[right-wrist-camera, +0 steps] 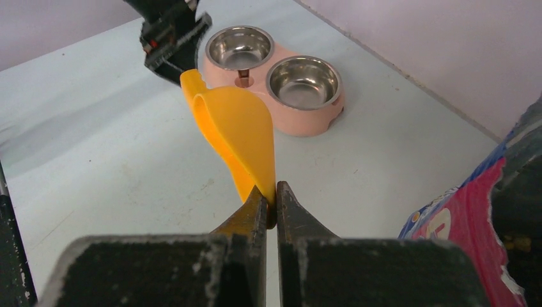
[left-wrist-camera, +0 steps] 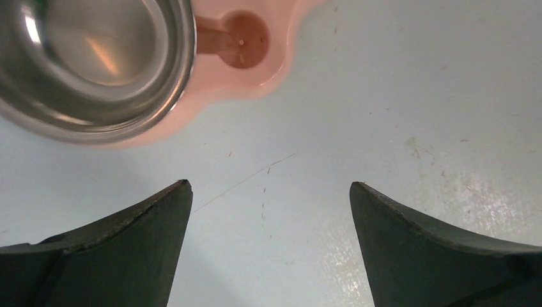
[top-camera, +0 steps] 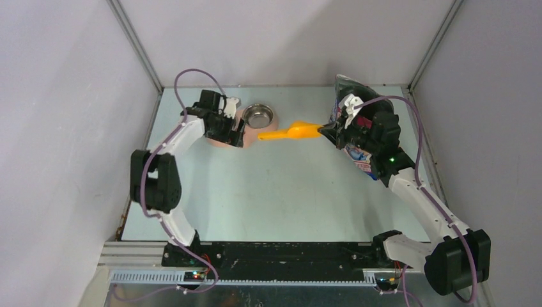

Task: Serve the pet food
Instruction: Adjust the pet food bowl at the center of the board.

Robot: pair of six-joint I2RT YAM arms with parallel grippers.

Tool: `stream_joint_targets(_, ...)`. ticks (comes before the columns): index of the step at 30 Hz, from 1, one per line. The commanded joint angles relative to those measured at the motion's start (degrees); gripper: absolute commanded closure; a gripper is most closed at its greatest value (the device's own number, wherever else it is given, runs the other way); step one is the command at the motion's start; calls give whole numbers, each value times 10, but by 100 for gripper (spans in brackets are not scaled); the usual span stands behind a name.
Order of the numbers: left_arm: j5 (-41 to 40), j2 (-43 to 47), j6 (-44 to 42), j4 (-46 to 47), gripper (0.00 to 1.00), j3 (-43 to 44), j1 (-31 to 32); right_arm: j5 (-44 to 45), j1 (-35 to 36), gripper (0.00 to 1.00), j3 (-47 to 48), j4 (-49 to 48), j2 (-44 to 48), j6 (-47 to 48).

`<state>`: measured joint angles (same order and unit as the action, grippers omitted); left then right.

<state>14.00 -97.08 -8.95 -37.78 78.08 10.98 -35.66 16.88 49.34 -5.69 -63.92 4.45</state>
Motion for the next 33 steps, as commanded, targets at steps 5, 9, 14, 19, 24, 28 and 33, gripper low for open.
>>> stream_joint_targets(5,1,-122,42,-15,0,89,9,3,-12,100,26,-31,18,-12)
stream_joint_targets(9,-18,-167,46,-20,0,136,12,1,-12,100,26,-31,14,-10)
stream_joint_targets(14,-20,-195,53,-21,0,171,12,2,-13,100,26,-29,11,-6)
stream_joint_targets(19,-19,-208,59,-17,0,183,12,3,-11,100,26,-30,6,-4)
stream_joint_targets(24,4,-192,66,-14,1,171,14,4,-11,100,26,-30,6,-4)
stream_joint_targets(28,-42,-172,77,2,2,146,22,4,-9,100,26,-31,7,-5)
stream_joint_targets(33,-110,-178,124,6,8,139,39,5,-9,100,26,-30,11,-5)
